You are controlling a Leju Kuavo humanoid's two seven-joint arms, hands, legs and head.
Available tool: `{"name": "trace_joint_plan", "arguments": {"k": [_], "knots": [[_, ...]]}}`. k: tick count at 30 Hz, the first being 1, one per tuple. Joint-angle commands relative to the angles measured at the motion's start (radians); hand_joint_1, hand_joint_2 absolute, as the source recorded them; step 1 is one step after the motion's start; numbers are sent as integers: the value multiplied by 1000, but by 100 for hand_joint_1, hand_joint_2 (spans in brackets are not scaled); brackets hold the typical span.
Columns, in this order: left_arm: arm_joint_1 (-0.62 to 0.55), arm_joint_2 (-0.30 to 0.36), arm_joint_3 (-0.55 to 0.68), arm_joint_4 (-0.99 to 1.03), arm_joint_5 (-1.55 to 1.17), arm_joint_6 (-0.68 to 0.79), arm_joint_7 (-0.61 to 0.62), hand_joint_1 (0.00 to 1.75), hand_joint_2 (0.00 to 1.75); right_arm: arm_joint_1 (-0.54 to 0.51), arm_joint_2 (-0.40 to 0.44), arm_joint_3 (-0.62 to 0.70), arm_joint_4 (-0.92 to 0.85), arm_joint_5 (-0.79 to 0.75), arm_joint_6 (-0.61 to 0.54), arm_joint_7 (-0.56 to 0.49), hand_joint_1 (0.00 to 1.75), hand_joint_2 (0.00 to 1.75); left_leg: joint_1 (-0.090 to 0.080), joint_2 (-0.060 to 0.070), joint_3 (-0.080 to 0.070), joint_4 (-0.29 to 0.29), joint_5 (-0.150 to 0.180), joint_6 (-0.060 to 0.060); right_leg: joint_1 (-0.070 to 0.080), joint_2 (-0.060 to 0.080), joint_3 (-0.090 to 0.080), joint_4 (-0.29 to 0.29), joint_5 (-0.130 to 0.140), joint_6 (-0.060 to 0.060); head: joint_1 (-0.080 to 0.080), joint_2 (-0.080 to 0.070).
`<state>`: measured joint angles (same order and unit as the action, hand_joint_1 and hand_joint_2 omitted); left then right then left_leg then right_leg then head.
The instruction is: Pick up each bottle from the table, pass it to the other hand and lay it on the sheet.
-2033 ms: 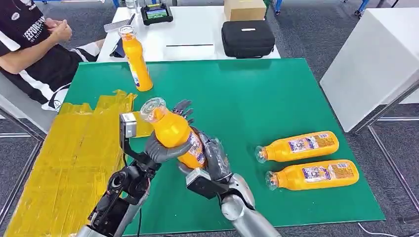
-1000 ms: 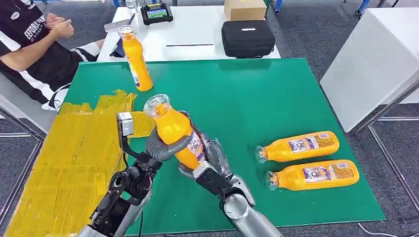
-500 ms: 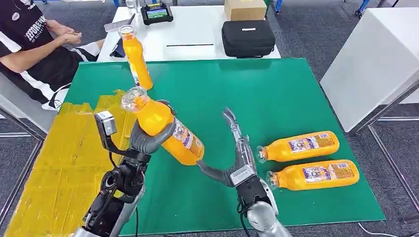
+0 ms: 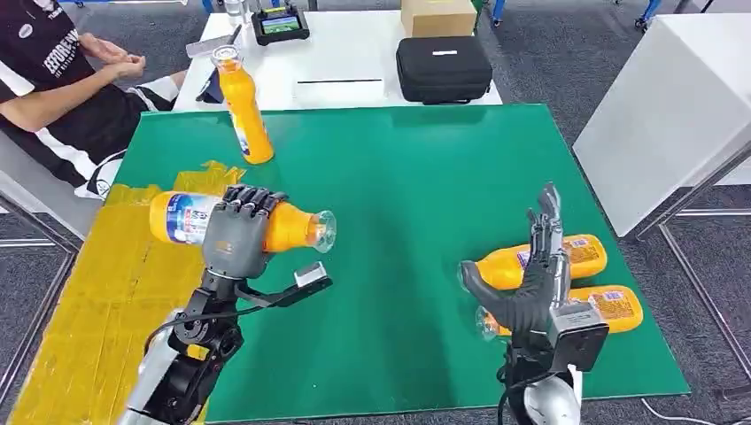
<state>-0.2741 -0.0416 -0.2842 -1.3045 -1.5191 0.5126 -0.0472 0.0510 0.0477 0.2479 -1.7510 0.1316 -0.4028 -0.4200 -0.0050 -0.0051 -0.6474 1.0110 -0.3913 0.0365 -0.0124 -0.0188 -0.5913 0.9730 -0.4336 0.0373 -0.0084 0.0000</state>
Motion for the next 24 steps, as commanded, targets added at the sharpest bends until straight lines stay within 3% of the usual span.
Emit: {"name": "trace_joint_plan", "arguments": {"k": [1, 2, 6, 15, 18, 19, 20, 24], "knots": [[-193, 51, 3, 416, -52, -156, 167, 175, 175, 9, 49, -108, -31, 18, 40, 20, 0, 175, 0, -2, 3, -1, 1, -2, 0, -2, 3, 0, -1, -1, 0, 0], [-207, 43, 42, 450, -34, -178, 176, 175, 175, 9, 52, -113, -39, 7, 57, 33, 0, 175, 1, -3, 8, -1, -1, -4, 1, -2, 9, 0, -3, -3, 0, 0], [-227, 54, 159, 528, -43, -241, 213, 175, 175, 15, 65, -140, -56, 24, 78, 55, 0, 175, 1, 1, 4, -1, 0, -2, 1, 1, 4, 0, -1, -1, 0, 0], [-218, 49, 195, 532, -50, -250, 239, 175, 175, 17, 69, -147, -53, 32, 82, 56, 0, 175, 1, 0, 4, 0, 0, -2, 1, 1, 5, 0, -1, -1, 0, 0], [-199, 41, 310, 524, 0, -234, 263, 175, 175, 27, 81, -157, -63, 49, 95, 63, 0, 175, 1, 1, 6, 0, -1, -3, 1, 2, 7, 0, -2, -2, 0, 0], [-191, 38, 338, 516, -4, -210, 277, 42, 175, 26, 84, -158, -65, 57, 102, 70, 0, 175, 1, 1, 4, 0, 0, -2, 1, 2, 5, 0, -1, -1, 0, 0], [-185, 36, 352, 511, -11, -205, 280, 0, 175, 25, 87, -159, -66, 63, 107, 75, 0, 175, 1, 1, 5, 0, -1, -3, 1, 2, 5, 0, -1, -2, 0, 0], [-169, 9, 395, 488, 17, -202, 236, 0, 175, 8, 95, -166, -56, 83, 118, 84, 0, 175, 1, 2, 4, -1, 0, -3, 1, 3, 4, 0, -1, -1, 0, 0]]}}
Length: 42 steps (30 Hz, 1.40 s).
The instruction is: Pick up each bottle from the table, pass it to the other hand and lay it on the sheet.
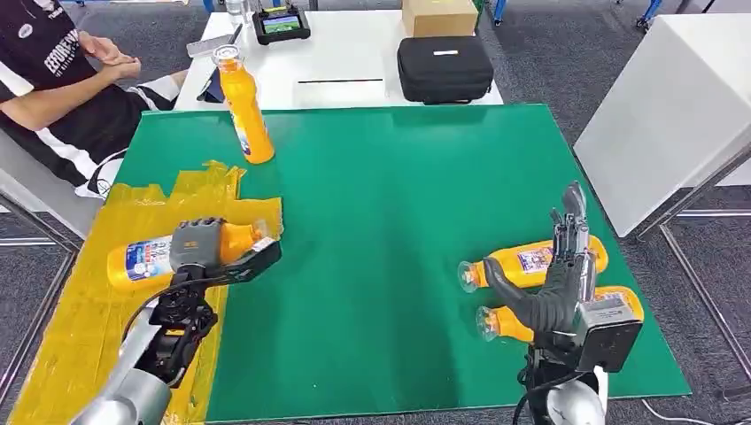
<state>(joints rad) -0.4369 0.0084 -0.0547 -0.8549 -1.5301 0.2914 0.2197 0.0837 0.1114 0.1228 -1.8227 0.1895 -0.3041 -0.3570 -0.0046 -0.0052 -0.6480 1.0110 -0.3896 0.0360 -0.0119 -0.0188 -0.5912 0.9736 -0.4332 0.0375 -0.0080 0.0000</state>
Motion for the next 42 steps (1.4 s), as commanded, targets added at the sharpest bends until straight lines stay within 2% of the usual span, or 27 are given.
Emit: {"name": "trace_joint_plan", "arguments": {"k": [1, 3, 6, 9, 10, 11, 12, 17, 18, 19, 20, 21, 24, 26, 27, 28, 37, 38, 39, 40, 41, 42], "knots": [[-4, -47, 171, 34, 40, 20, -44, 0, 175, -26, 33, -43, 17, 27, 21, 22, 0, 175, 0, 1, 4, -1, -1, -2, 0, 2, 4, -1, -1, -1, 0, 0], [4, -71, 191, 10, 94, 27, -86, 0, 175, -31, 38, -50, 25, 32, 33, 29, 0, 175, 1, 1, 5, 0, -2, -2, 0, 1, 5, -1, -2, -1, 0, 0], [21, -116, 232, -53, 318, 4, -236, 0, 175, -36, 43, -58, 37, 31, 45, 28, 0, 175, 1, 0, 3, 0, -1, -1, 1, 0, 4, -1, -2, -1, 0, 0], [61, -149, 252, -154, 719, -146, -461, 0, 175, -42, 35, -60, 59, 37, 37, 17, 0, 175, 1, 0, 6, 1, -3, -2, 0, 1, 7, -1, -2, -1, 0, 0], [61, -149, 252, -154, 719, -146, -461, 0, 175, -42, 35, -60, 59, 37, 37, 17, 0, 175, 0, 0, 4, 0, -2, -1, 0, 1, 5, -1, -2, -1, 0, 0], [70, -157, 251, -181, 885, -248, -532, 0, 175, -41, 30, -62, 64, 59, 20, 5, 0, 175, 0, 0, 7, 0, -3, -2, 0, 2, 8, -2, -3, -1, 0, 0], [83, -158, 253, -209, 1105, -417, -603, 0, 175, -44, 19, -58, 69, 118, -14, -6, 0, 175, 0, -1, 5, 0, -2, -2, -1, 1, 6, -1, -2, -1, 0, 0], [94, -152, 242, -226, 1116, -421, -602, 0, 175, -45, 19, -58, 69, 120, -17, -6, 0, 175, 0, 0, 6, 0, -3, -3, 0, 2, 7, -1, -2, -2, 0, 0], [107, -150, 232, -257, 1289, -548, -666, 0, 175, -45, -11, -44, 74, 385, -128, 5, 0, 175, 0, 0, 5, -1, -2, -2, -1, 2, 6, -1, -1, -1, 0, 0], [113, -147, 215, -270, 1337, -573, -677, 0, 175, -40, -20, -44, 70, 495, -157, 25, 0, 175, 0, 0, 7, -1, -3, -2, -1, 3, 8, -2, -2, -2, 0, 0], [119, -146, 187, -296, 1432, -642, -687, 0, 175, -42, -39, -54, 59, 674, -140, 99, 0, 175, 0, 1, 10, -1, -4, -3, 0, 4, 11, -2, -3, -2, 0, 0], [125, -144, 168, -313, 1481, -678, -693, 0, 175, -52, -72, -58, 63, 789, -73, 155, 0, 175, 0, 0, 4, 0, -2, -2, 0, 1, 5, -1, -1, -1, -1, 0], [135, -137, 116, -345, 1508, -694, -698, 0, 175, -109, -164, -103, 101, 975, 17, 224, 0, 175, 1, -1, 6, 1, -3, -2, 0, 1, 8, -2, -3, -1, 0, 0], [131, -129, 95, -346, 1514, -689, -696, 0, 175, -162, -228, -129, 151, 991, 47, 220, 0, 175, 0, 0, 3, 0, -1, 0, 0, 1, 4, -2, 0, 0, 0, 0], [130, -128, 94, -344, 1515, -689, -696, 0, 175, -168, -233, -134, 157, 984, 52, 216, 0, 175, 0, -1, 2, 0, 0, 0, -1, 0, 3, -1, 0, 0, 0, 0], [130, -128, 94, -344, 1515, -689, -696, 0, 175, -168, -233, -134, 157, 984, 52, 216, 0, 175, 0, 0, 5, 0, -2, -1, 0, 1, 7, -2, -1, 0, -1, 0], [128, -124, 94, -337, 1518, -686, -696, 0, 175, -160, -220, -127, 148, 986, 49, 219, 0, 175, -2, -2, 2, 0, 0, 0, -2, 0, 3, -1, 1, 1, -1, 0], [128, -124, 94, -337, 1518, -686, -696, 0, 175, -160, -220, -127, 148, 986, 49, 219, 0, 175, -1, -1, 9, 0, -3, -2, -1, 2, 10, -2, -2, 0, 0, 0], [128, -123, 92, -336, 1518, -684, -696, 0, 175, -160, -231, -122, 148, 1003, 48, 224, 0, 175, -1, -1, 3, 0, -1, 0, -1, 1, 4, -1, 1, 1, 0, 0], [130, -121, 87, -336, 1517, -679, -697, 0, 175, -176, -266, -122, 165, 1018, 59, 235, 0, 0, -1, -1, 6, 0, -2, -1, -1, 2, 6, -1, -1, 1, 0, 0], [133, -120, 81, -335, 1519, -681, -694, 0, 175, -193, -306, -133, 189, 1028, 77, 235, 0, 0, -1, 0, 9, 0, -3, -2, -1, 3, 9, -2, -2, 0, -1, 0], [136, -118, 76, -334, 1523, -684, -695, 0, 175, -206, -334, -142, 209, 1026, 99, 226, 0, 175, -1, 0, 4, 0, -1, 0, -1, 2, 5, -1, 0, 1, 0, 0]]}}
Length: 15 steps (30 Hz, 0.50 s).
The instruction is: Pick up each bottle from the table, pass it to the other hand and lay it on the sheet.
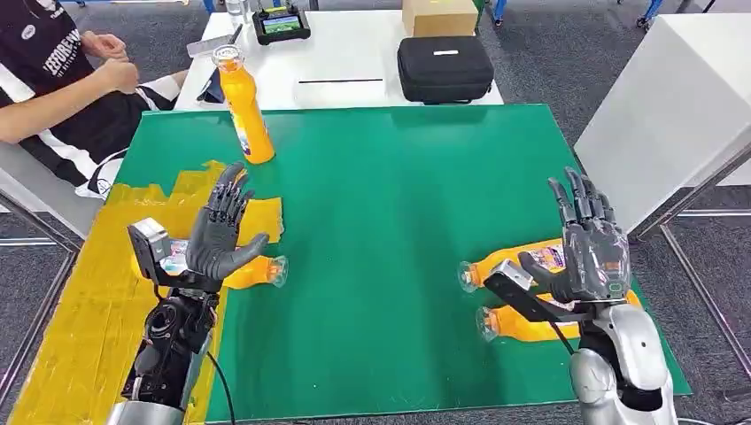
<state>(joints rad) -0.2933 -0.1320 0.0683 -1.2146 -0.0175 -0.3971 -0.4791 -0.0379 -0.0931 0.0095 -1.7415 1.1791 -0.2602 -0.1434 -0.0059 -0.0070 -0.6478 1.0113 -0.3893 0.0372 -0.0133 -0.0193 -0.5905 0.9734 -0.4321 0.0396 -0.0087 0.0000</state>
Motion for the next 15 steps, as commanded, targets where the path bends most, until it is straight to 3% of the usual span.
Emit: {"name": "trace_joint_plan", "arguments": {"k": [1, 4, 8, 12, 15], "knots": [[-6, 24, -50, 26, 17, -2, 2, 0, 175, -95, -159, -41, 146, 38, 78, 7, 0, 175, 1, 2, 7, 0, -3, -2, 0, 3, 7, -1, -2, -1, 0, 0], [5, 27, -68, -5, 148, -141, -15, 0, 175, -167, -283, -57, 258, 37, 189, -34, 0, 175, 0, 2, 9, 1, -4, -2, 0, 3, 10, -2, -2, -1, 1, 0], [51, 40, -134, -95, 142, -144, -14, 0, 175, -220, -405, -67, 376, -31, 329, -149, 0, 175, -1, 1, 5, 2, -3, -1, -1, 2, 7, -1, -1, 0, 0, 0], [41, 46, -154, -96, 144, -138, -20, 0, 175, -382, -465, 17, 569, -99, 440, -211, 0, 175, -4, 2, 3, 1, -1, 1, -4, 3, 4, 0, 1, 1, 0, 0], [21, 45, -158, -85, 155, -142, -22, 0, 175, -447, -468, 78, 686, -102, 462, -217, 0, 175, -3, 4, 3, 1, -1, 1, -3, 5, 5, -1, 2, 1, 0, 0]]}}
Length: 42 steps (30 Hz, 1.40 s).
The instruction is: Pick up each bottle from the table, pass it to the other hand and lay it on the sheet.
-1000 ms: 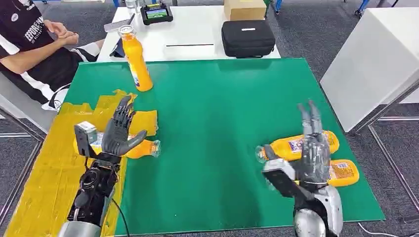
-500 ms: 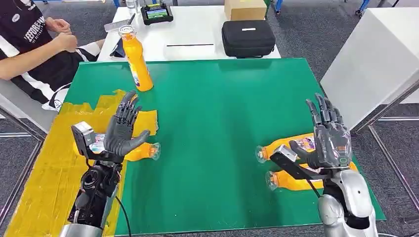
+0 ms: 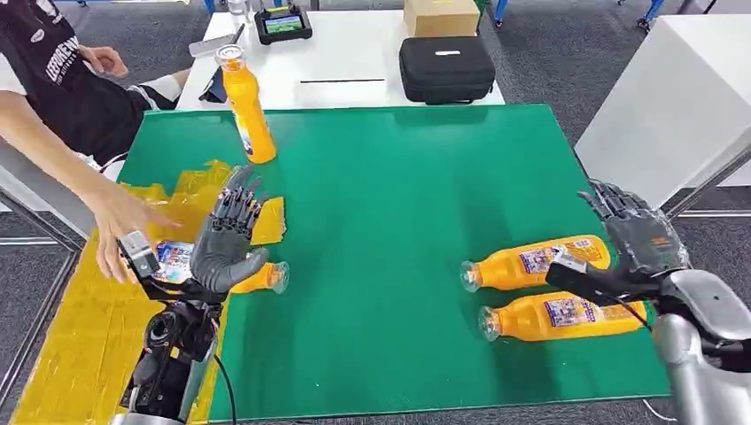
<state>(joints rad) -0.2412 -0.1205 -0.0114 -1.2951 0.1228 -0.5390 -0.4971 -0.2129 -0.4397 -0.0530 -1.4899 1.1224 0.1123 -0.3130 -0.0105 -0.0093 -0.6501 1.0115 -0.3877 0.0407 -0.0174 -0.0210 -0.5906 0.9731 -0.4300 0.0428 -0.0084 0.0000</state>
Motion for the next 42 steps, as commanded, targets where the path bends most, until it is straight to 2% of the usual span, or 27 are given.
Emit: {"name": "trace_joint_plan", "arguments": {"k": [1, 2, 5, 7, 11, 12, 13, 15, 18, 19, 20, 21, 29, 30, 31, 36, 41, 42], "knots": [[-34, 37, -79, -11, 16, 1, -6, 0, 175, -289, -124, 162, 471, -45, 91, -49, 0, 175, 1, 6, 7, 0, -3, -3, 1, 7, 6, -1, -1, -2, -1, 0], [-32, 40, -73, -21, 24, 4, -3, 0, 175, -313, -118, 184, 512, -45, 86, -49, 0, 175, 1, 3, 4, 0, -1, -2, 1, 4, 3, -1, 1, 0, 0, 0], [-23, 45, -67, -35, 31, 4, 3, 0, 175, -342, -108, 212, 562, -41, 66, -43, 0, 175, 2, 6, 7, 0, -2, -2, 2, 7, 6, -2, 0, -1, 0, 0], [-23, 45, -67, -35, 31, 4, 3, 0, 175, -342, -108, 212, 562, -41, 66, -43, 0, 175, 1, 4, 4, 0, 0, -1, 1, 4, 3, -1, 1, 0, -1, 0], [-23, 45, -67, -35, 31, 4, 3, 0, 175, -342, -108, 212, 562, -41, 66, -43, 0, 175, 2, 4, 9, 0, -2, -2, 2, 5, 9, -2, -2, -2, 0, 0], [-23, 45, -67, -35, 31, 4, 3, 0, 175, -342, -108, 212, 562, -41, 66, -43, 0, 175, 2, 3, 4, 0, 0, 0, 1, 3, 3, -1, 0, 0, 0, 0], [-17, 44, -63, -33, 32, 7, 3, 0, 175, -350, -103, 221, 580, -42, 66, -44, 0, 175, 2, 4, 7, 0, -1, -1, 2, 4, 6, -1, -1, -1, 0, 0], [-5, 44, -57, -37, 32, 10, 3, 0, 175, -367, -75, 236, 632, -34, 30, -34, 0, 175, 1, 3, 3, 0, 0, 0, 1, 3, 3, -1, 1, 0, 0, 0], [3, 43, -70, -46, 24, 2, -3, 0, 175, -392, -36, 267, 700, -20, -5, -33, 0, 175, 2, 7, 10, -1, -2, -2, 2, 8, 9, -3, 0, -2, 0, 0], [1, 45, -75, -49, 18, 5, -4, 0, 175, -401, -27, 276, 716, -18, -18, -33, 0, 175, 2, 5, 5, -1, 0, -1, 2, 6, 5, -3, 1, -1, 0, 0], [1, 44, -78, -51, 16, 6, -5, 0, 175, -408, -16, 281, 725, -19, -22, -35, 0, 175, 3, 7, 8, -1, -1, -2, 2, 7, 7, -3, 1, -1, 0, 0], [1, 45, -78, -52, 17, 6, -5, 0, 175, -409, -9, 283, 727, -20, -22, -35, 0, 175, 2, 5, 4, 0, 0, -1, 2, 5, 4, -2, 1, 0, 0, 0], [-10, 45, -66, -29, 20, 24, 2, 0, 175, -417, 33, 310, 780, -20, -32, -40, 0, 175, 3, 7, 9, -1, -2, -3, 2, 7, 9, -2, -1, -2, -1, 0], [-12, 45, -65, -26, 20, 26, 4, 0, 175, -416, 34, 310, 783, -20, -35, -40, 0, 175, 1, 3, 3, -1, 1, 0, 1, 3, 3, -1, 1, 0, 0, 0], [-17, 44, -62, -16, 20, 31, 7, 0, 175, -416, 37, 311, 794, -20, -40, -38, 0, 175, 2, 5, 7, 0, -1, -2, 2, 5, 6, -1, -1, -1, 0, 0], [-19, 43, -57, -5, 20, 36, 8, 0, 175, -408, 44, 313, 816, -20, -46, -30, 0, 175, 2, 2, 3, -1, 1, 0, 1, 2, 3, -1, 1, 0, 0, 0], [-22, 43, -45, 6, 21, 44, 12, 0, 175, -406, 56, 316, 854, -17, -35, -19, 0, 175, 2, 3, 5, -1, 0, -1, 2, 3, 5, -2, 0, -1, 0, 0], [-22, 43, -43, 5, 21, 45, 14, 0, 175, -410, 56, 318, 863, -16, -28, -15, 0, 175, 3, 4, 11, -1, -2, -4, 2, 5, 11, -2, -2, -3, 0, 0]]}}
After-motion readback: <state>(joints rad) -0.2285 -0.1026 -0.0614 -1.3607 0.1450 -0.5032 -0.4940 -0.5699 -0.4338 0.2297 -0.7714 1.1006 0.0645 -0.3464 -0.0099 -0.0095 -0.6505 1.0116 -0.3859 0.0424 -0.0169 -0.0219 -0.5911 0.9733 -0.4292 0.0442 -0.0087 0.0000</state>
